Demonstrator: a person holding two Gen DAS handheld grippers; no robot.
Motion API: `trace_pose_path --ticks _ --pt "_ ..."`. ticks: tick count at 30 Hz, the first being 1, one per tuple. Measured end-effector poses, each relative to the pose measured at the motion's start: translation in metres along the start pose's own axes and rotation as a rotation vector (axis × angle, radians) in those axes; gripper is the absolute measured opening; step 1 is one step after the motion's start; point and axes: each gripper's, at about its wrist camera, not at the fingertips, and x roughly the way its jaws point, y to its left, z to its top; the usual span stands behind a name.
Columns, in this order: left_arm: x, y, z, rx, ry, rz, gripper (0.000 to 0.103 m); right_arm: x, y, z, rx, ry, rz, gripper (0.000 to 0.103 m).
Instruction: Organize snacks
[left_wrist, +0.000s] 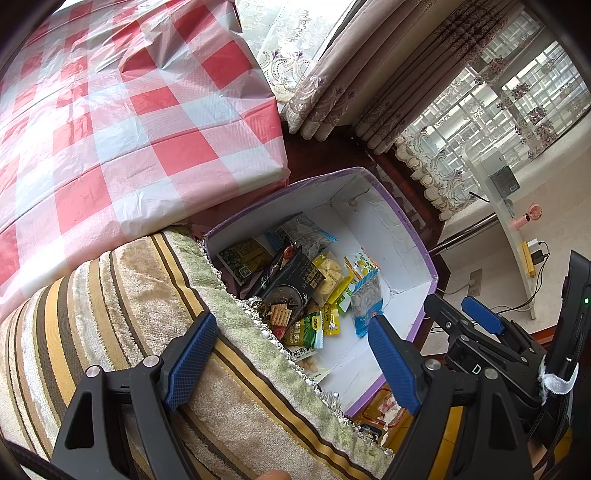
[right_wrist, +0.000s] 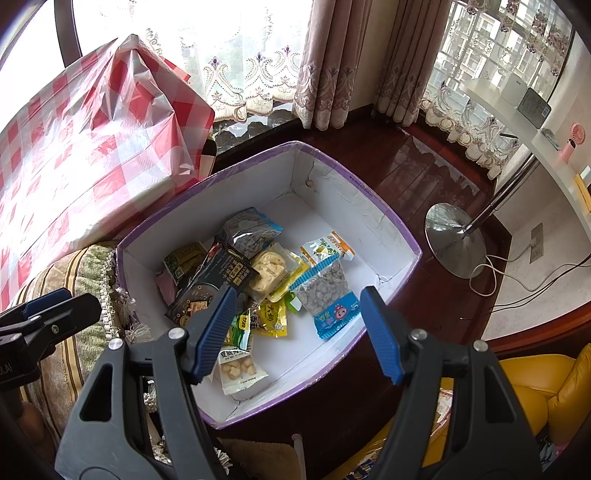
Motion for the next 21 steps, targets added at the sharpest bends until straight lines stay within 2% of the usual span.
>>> trace_pose_path --ticks 12,21 --pt "0.0009 -0.0001 0.0003 0.001 0.002 0.000 0.085 0.0008 -0.0006 -0.0005 0.005 0.003 0.002 0.072" --pt "0.0034 -0.0072 0.0001 0.048 0.010 0.001 0.088 0.0071 -0.0032 -0.0015 0.022 0.020 0.016 0.072"
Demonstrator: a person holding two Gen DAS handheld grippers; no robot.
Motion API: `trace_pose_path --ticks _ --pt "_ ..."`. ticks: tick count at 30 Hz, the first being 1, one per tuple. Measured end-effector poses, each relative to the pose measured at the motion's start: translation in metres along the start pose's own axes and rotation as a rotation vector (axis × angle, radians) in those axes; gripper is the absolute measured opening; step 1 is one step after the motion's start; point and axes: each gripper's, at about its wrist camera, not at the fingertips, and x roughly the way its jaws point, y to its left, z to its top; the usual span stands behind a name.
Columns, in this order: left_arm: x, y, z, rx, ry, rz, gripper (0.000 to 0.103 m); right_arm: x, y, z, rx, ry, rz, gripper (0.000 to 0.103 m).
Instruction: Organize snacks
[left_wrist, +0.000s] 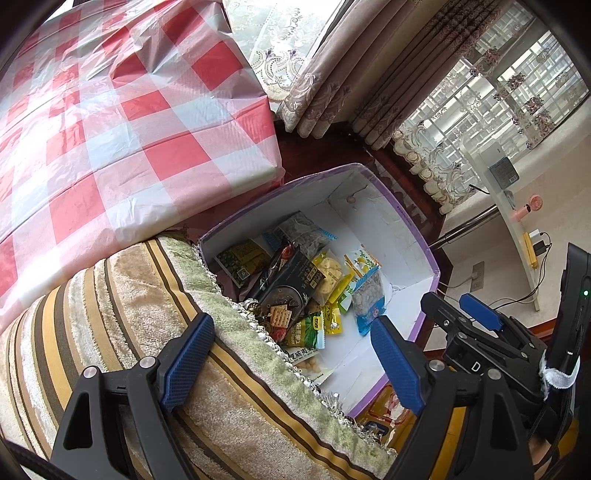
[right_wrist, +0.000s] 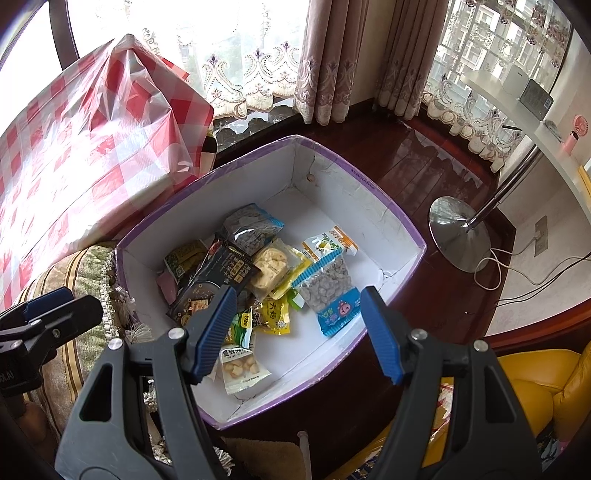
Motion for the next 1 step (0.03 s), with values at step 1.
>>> trace_pose_path --ticks 1 --pt "-0.0009 0.0002 0.0006 0.002 0.000 -0.013 0.090 0.0010 0.0003 0.0000 0.001 0.002 0.000 0.072"
